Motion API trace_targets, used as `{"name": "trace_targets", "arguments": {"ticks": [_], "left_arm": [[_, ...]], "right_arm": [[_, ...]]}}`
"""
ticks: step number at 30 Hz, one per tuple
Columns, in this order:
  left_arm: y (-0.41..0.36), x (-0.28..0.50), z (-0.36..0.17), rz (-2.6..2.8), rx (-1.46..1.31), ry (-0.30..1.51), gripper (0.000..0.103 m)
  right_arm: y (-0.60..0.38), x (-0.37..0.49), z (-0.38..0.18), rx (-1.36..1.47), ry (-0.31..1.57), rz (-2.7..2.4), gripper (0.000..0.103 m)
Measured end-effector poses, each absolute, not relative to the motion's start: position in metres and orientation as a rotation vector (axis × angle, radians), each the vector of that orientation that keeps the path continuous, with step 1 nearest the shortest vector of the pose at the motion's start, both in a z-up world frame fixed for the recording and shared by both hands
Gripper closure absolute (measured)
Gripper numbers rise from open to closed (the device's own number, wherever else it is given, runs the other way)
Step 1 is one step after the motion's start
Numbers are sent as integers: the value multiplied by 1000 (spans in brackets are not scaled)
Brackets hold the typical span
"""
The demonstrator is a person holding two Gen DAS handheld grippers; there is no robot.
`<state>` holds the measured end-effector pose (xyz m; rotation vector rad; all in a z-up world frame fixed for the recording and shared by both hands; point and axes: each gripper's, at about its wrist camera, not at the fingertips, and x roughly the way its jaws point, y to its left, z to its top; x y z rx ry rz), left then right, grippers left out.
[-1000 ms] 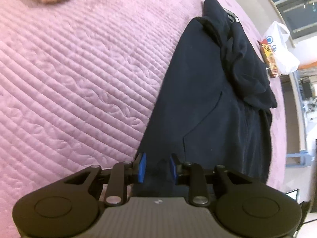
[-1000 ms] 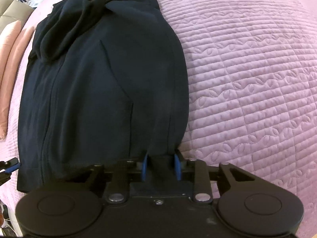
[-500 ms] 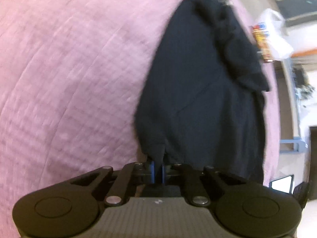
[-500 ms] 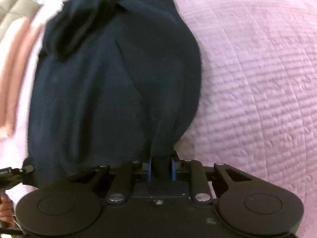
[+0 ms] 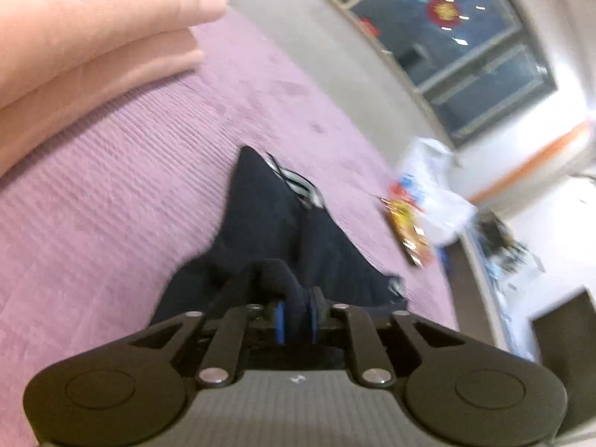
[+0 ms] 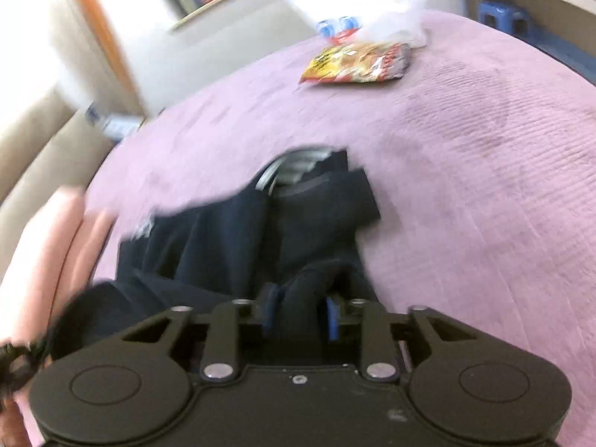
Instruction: Fold large clothes
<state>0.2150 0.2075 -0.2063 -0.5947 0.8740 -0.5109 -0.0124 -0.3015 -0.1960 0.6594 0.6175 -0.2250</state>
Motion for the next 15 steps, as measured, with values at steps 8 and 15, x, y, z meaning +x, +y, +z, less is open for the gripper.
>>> {"name": "trace_targets", "arguments": {"ticks": [8,15], "left_arm": [[180,250,-219,-540,-335,894,71],[165,295,-253,-480,-154,921,67]], "right_arm": [[-313,6,-214,563,668,-225,31],[-312,51,-233,449,708,-184,30]]}}
